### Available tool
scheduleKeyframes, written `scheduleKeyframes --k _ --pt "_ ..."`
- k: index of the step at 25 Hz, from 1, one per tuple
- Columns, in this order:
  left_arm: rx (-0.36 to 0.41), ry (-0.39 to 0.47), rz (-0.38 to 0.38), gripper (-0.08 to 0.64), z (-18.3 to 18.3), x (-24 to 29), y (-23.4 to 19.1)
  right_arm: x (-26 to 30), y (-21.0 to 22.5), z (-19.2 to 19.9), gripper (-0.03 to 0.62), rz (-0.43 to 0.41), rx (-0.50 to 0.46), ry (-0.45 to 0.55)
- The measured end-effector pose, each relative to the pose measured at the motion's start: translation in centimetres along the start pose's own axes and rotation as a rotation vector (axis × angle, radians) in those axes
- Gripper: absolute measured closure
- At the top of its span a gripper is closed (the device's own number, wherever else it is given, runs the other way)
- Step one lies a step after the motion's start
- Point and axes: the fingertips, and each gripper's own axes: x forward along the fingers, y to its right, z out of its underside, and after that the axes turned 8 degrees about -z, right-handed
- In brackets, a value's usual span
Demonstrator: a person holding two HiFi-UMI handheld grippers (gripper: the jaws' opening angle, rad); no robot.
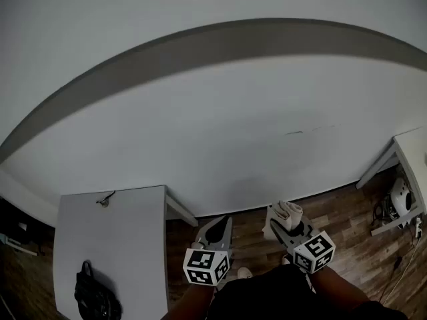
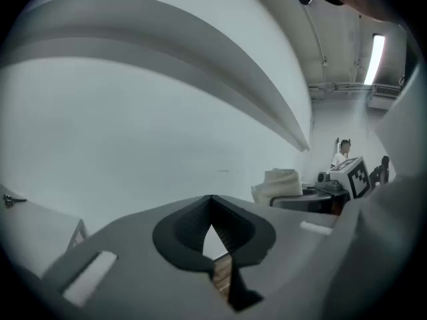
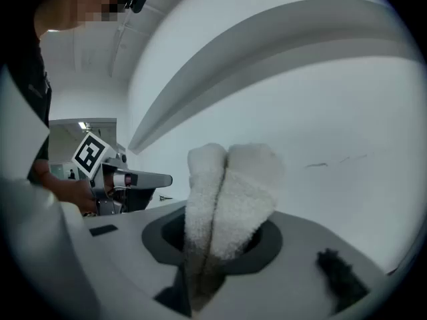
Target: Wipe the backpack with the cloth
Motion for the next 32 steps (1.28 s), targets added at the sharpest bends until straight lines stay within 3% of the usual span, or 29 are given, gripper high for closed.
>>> scheduleKeyframes --k 7,17,22,32 --pt "-0.053 0.026 -0.112 0.552 1.2 -2.6 -2.6 3.1 -2.4 0.7 0.492 -0.139 -0.046 -0.055" --pt "-0.173 0.097 -0.431 0.552 3.2 -9.5 -5.4 7.3 -7.4 0.3 0.492 -0.469 -0.140 -0.136" --pt "-0.227 0.126 -0.581 0.552 4.7 -12.6 -4.9 7.6 -9.5 1.1 0.492 -0.623 -0.185 -0.175" --pt "-0.296 0.148 -0.803 0.552 7.4 -18.3 -1.9 5.3 -14.6 3.2 0.492 -0.871 -0.225 -0.223"
